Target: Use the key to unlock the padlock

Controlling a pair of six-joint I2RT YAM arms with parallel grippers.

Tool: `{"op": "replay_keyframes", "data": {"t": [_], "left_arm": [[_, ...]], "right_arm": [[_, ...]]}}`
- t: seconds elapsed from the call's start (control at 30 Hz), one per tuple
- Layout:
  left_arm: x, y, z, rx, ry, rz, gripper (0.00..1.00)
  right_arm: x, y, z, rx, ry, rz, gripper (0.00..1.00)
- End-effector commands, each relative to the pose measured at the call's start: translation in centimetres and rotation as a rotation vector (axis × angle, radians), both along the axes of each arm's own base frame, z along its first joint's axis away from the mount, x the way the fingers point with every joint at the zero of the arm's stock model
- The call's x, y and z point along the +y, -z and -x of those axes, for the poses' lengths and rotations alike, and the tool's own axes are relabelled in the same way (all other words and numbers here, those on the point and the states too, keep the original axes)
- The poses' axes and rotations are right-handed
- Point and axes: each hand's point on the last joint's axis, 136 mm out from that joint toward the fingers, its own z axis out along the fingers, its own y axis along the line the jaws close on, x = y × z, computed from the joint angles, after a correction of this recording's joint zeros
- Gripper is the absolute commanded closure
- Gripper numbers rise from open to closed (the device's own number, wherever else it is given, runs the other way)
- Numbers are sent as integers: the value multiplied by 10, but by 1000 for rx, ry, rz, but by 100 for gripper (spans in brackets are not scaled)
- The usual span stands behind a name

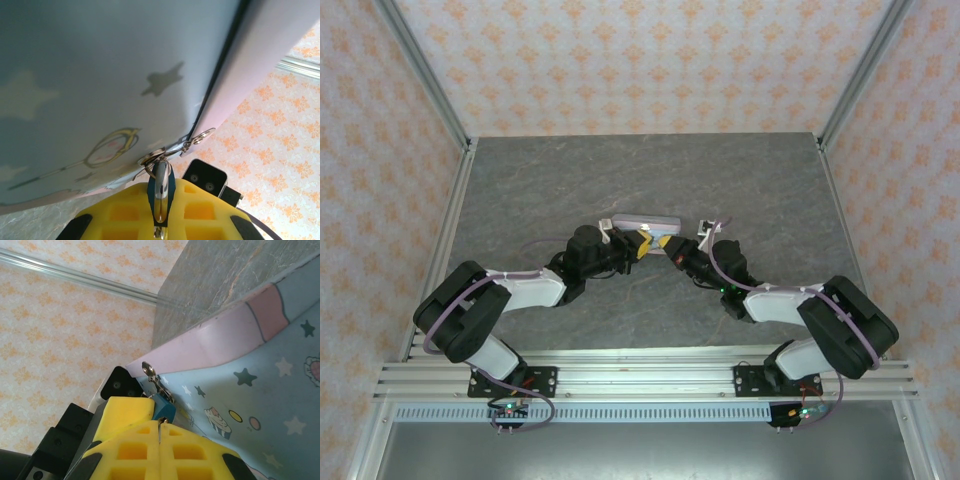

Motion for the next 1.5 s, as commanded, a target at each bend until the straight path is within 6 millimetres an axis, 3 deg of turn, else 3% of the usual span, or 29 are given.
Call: {"op": "replay_keyframes", "data": {"t": [0.0, 1.47], "left_arm": [[-6, -30, -4, -65, -4, 54, 100], [-7, -29, -5, -65, -1, 51, 100]], "right_arm": [[0, -14, -4, -43, 25, -30, 100], [1, -15, -2, -38, 9, -5, 100]]}}
